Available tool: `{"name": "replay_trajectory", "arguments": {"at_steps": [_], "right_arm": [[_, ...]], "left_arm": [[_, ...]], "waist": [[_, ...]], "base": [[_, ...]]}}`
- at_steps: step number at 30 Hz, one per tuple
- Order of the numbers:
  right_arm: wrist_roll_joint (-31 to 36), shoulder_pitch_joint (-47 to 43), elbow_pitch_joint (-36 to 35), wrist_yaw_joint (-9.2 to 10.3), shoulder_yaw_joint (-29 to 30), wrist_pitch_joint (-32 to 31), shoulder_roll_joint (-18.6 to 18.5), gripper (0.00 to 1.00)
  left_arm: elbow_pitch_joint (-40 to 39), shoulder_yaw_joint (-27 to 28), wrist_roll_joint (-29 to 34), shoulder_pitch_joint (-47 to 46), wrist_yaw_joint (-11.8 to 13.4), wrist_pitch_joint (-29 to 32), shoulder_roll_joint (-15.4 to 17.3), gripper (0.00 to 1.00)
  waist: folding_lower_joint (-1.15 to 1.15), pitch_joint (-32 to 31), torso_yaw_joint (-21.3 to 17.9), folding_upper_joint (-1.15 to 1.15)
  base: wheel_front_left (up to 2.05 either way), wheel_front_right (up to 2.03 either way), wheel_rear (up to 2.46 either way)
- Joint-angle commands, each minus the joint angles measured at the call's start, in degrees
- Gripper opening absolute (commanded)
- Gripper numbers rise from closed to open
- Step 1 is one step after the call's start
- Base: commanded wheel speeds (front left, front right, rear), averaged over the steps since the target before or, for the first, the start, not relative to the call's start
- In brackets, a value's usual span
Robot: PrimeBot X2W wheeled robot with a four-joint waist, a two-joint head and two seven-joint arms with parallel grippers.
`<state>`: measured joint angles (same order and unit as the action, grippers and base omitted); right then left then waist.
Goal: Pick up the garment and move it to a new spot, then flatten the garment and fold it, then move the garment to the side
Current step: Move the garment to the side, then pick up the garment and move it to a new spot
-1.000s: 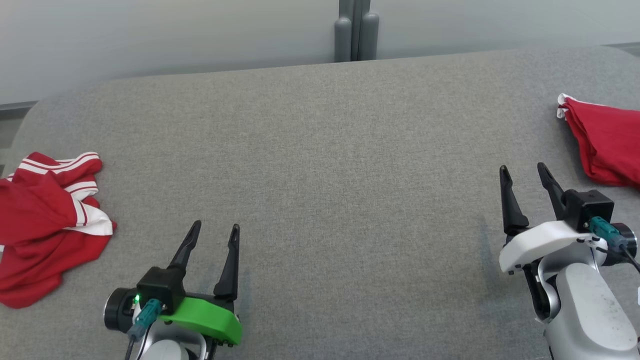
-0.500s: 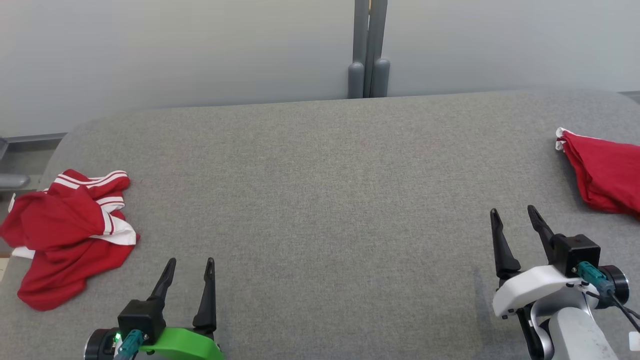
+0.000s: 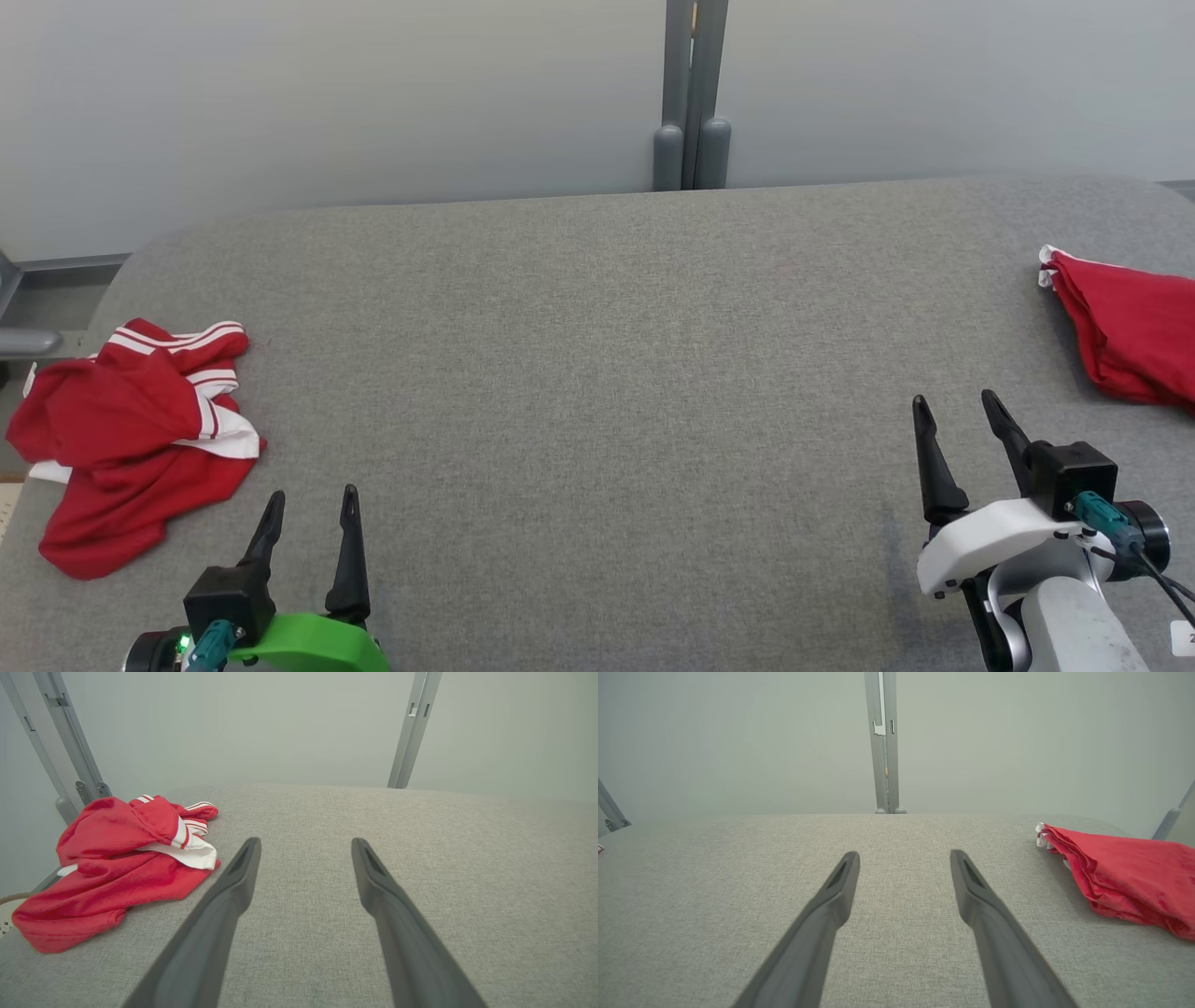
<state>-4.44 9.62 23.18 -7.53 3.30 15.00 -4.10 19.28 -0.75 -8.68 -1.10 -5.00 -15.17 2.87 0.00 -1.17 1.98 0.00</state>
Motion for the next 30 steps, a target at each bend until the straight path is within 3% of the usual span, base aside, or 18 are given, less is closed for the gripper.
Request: {"name": "replay_trajectory", "arguments": {"at_steps": [1, 13, 30], "right_arm": [[-0.39, 0.12, 0.13, 0.09, 0.17, 0.23, -0.02, 1.00], [-0.88, 0.68, 0.19, 0.09, -1.57, 0.23, -0.33, 1.00], [-2.51, 2.38, 0.14, 0.09, -7.87, 0.23, -0.27, 1.00]], "left_arm": [[0.27, 0.13, -0.28, -0.13, 0.23, 0.04, 0.07, 1.00], [0.78, 0.34, -0.40, -1.33, 0.53, 0.05, 0.08, 1.00], [2.87, 4.58, -1.84, -2.44, 0.76, 0.04, 0.10, 1.00]], "waist": [[0.00, 0.04, 0.13, 0.00], [0.00, 0.81, 2.56, 0.00], [0.00, 3.33, 16.08, 0.00]], "base": [[0.00, 0.00, 0.00], [0.00, 0.00, 0.00], [0.00, 0.00, 0.00]]}}
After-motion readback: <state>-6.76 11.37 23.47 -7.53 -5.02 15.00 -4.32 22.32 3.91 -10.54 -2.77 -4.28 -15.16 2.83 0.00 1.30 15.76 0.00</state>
